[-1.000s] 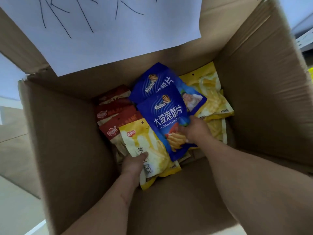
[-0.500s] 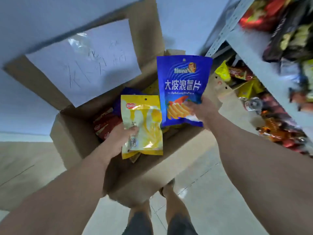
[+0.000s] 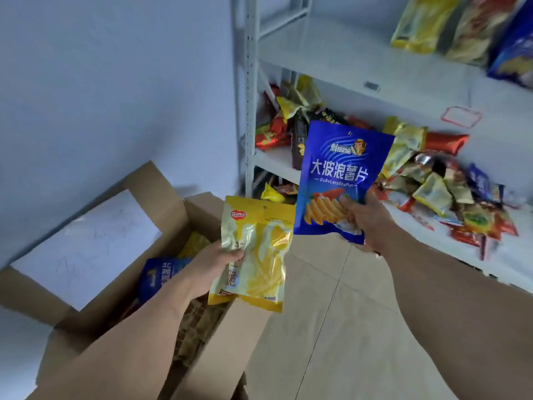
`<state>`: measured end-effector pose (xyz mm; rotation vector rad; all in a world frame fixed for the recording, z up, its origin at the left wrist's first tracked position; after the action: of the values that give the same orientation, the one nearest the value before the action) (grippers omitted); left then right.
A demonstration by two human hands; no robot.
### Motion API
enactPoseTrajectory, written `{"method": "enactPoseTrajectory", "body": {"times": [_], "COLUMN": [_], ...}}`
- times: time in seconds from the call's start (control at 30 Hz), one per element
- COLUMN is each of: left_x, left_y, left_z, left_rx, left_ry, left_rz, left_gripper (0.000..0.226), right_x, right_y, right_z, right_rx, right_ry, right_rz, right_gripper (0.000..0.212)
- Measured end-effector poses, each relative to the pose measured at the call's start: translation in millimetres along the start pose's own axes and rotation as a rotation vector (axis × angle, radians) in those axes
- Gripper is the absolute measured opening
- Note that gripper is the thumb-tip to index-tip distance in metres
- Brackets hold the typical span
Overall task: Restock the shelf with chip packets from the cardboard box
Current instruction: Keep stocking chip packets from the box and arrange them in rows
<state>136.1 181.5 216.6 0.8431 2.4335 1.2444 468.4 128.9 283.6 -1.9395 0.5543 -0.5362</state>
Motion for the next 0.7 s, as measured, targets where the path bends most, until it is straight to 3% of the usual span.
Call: {"method": "enactPoseTrajectory", "body": {"times": [0.4,0.7], "left_x": [-143.5,-219.1], "left_y": [76.1,181.7], "left_z": [-0.2,81.1], "left_rx": [-0.156,-0.286], "left_ry": [-0.071,-0.150], "left_rz": [0.178,0.232], "left_gripper": [0.027,0.017], "right_x": [175.0,256.4], "right_y": [-50.3,-110.8], "right_z": [-26.5,42.5], "right_rx": [0.179,0.222], "right_ry": [0.227,0.328], "right_rz": [0.058,0.032], "right_gripper": [0.028,0.021]}}
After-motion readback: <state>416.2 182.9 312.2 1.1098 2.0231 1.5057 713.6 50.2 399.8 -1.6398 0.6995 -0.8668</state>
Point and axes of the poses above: each hand's wrist, its own z-axis towards the middle knuckle, its own x-axis out of the back of the hand, y = z × x, the point moved 3 cm from there along z, towards the middle knuckle, and after that the axes turned 9 degrees about z, right-handed, at the moved point
